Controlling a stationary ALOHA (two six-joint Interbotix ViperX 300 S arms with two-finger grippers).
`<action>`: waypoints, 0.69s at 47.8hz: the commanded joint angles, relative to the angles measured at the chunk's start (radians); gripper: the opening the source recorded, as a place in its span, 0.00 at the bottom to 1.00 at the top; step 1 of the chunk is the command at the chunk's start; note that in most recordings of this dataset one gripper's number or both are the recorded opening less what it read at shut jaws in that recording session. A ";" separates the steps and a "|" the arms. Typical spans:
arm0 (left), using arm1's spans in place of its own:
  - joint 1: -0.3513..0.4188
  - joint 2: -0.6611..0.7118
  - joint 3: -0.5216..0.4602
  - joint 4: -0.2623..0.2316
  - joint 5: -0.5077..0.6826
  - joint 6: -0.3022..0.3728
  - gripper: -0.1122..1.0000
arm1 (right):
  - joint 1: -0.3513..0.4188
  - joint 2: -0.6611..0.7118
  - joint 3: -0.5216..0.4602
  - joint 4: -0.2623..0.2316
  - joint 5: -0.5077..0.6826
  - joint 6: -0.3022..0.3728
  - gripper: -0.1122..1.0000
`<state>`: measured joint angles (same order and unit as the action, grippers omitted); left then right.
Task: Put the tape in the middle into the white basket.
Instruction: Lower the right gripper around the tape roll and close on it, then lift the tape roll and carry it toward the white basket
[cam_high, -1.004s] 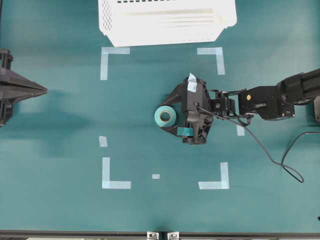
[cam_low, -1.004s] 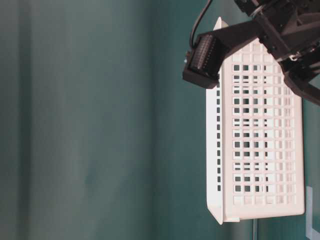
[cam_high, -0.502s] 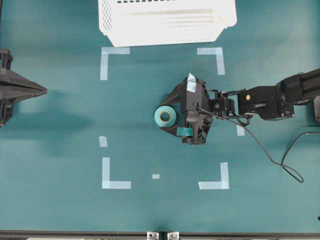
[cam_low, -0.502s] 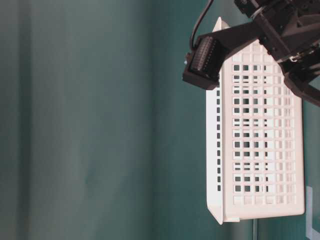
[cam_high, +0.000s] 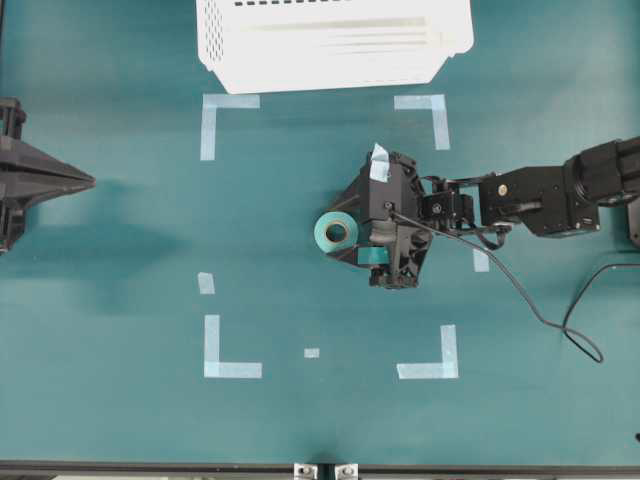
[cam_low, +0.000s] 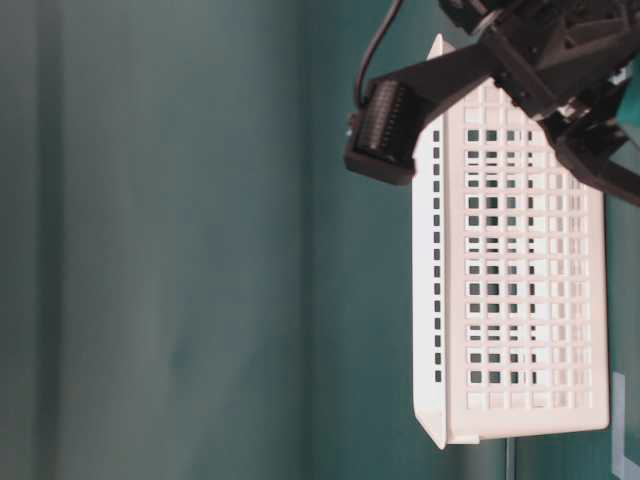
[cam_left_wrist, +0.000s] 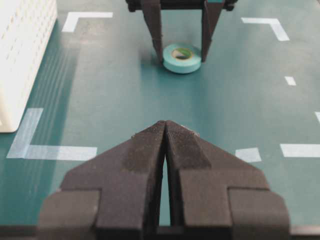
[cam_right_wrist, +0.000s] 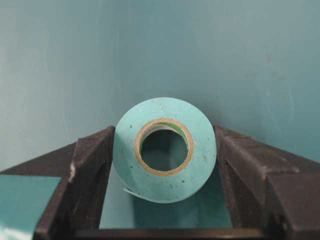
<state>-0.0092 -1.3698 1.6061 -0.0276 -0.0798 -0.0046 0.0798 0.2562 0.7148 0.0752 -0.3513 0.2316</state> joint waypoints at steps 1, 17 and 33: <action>-0.002 0.008 -0.012 0.000 -0.009 0.002 0.00 | 0.002 -0.049 -0.011 -0.003 -0.005 0.000 0.71; -0.003 0.008 -0.012 0.000 -0.009 0.002 0.00 | 0.002 -0.164 -0.009 -0.003 0.060 0.000 0.71; -0.003 0.008 -0.012 0.000 -0.009 0.002 0.00 | 0.002 -0.256 -0.011 -0.021 0.107 -0.002 0.71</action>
<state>-0.0092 -1.3698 1.6061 -0.0261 -0.0813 -0.0046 0.0813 0.0460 0.7148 0.0583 -0.2516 0.2301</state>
